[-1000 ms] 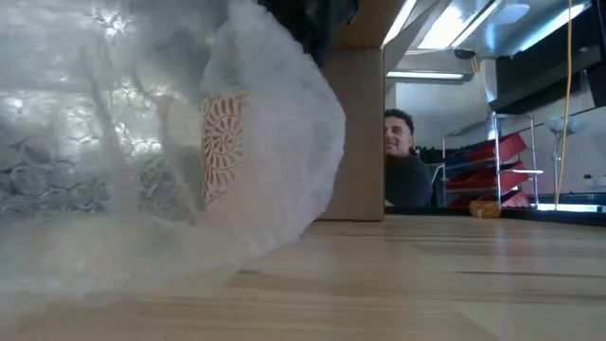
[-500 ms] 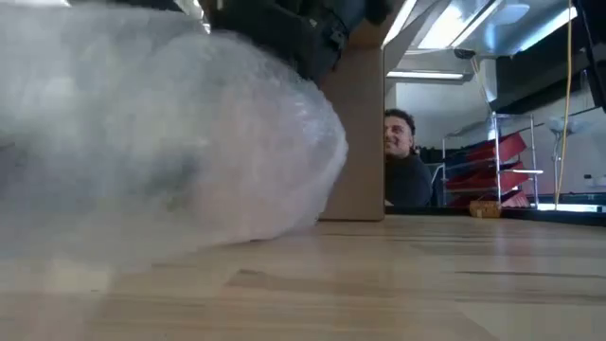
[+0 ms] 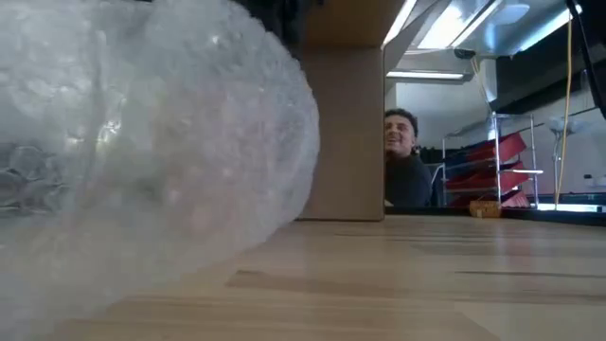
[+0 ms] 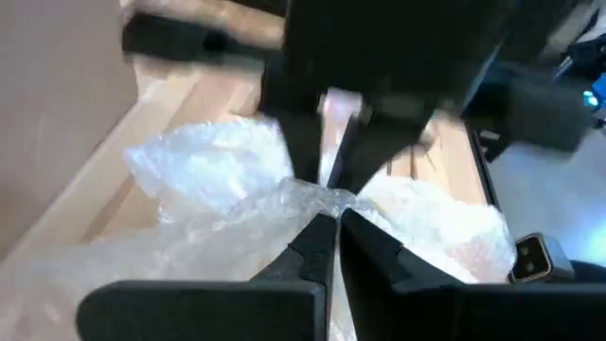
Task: Wrap mug
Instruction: Wrap the yellow mug with the bubble wrap
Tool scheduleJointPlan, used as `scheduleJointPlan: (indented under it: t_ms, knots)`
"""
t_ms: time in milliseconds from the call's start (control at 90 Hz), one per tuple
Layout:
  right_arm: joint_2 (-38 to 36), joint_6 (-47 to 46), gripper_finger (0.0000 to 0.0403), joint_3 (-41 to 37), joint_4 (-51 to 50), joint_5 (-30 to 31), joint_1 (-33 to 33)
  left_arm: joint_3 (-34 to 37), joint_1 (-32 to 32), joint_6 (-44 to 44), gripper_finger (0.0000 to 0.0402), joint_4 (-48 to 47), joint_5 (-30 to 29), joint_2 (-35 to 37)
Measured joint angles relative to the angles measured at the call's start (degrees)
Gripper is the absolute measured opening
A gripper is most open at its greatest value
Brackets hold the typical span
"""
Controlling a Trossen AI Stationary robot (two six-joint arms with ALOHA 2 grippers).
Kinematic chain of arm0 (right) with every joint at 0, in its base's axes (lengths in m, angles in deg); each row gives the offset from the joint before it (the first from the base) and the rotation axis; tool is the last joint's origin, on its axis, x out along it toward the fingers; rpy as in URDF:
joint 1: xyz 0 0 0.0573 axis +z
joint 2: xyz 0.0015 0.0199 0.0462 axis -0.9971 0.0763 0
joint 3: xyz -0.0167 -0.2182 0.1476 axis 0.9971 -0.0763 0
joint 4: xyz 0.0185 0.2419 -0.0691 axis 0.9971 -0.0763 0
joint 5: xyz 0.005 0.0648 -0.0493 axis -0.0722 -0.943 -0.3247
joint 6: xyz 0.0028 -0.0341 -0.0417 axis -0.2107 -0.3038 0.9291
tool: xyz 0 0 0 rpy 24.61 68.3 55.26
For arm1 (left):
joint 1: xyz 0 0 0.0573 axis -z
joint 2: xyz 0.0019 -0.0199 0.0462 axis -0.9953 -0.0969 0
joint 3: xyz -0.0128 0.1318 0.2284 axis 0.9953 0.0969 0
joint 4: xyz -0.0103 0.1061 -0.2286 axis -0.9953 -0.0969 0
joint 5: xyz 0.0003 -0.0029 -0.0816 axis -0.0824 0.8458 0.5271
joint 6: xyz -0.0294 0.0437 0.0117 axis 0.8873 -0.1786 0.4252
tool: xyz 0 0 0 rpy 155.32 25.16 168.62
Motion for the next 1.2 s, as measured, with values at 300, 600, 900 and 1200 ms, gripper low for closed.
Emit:
scheduleJointPlan:
  t_ms: [300, 600, 900, 1200]
  knots:
    - [0.4, -0.7, 0.0001, 0.3, 0.8, -0.6, 1.1, 0.0, 0.5, 0.0, 0.0, 0.2, 0.1, 0.0]
    - [2.0, -3.2, 0.0033, -1.2, 1.7, -3.5, 1.4, 0.0, 0.9, -1.5, 0.0, 0.2, 0.1, 0.0]
    - [1.1, 3.1, 0.0165, 3.5, -4.9, -5.0, 1.3, 0.1, 0.9, -1.7, 0.0, -0.2, 0.1, 0.0]
    - [1.0, 6.4, 0.0172, 6.1, -5.8, -5.0, 1.4, 0.1, 0.9, -2.4, 0.0, -0.3, 0.1, 0.0]
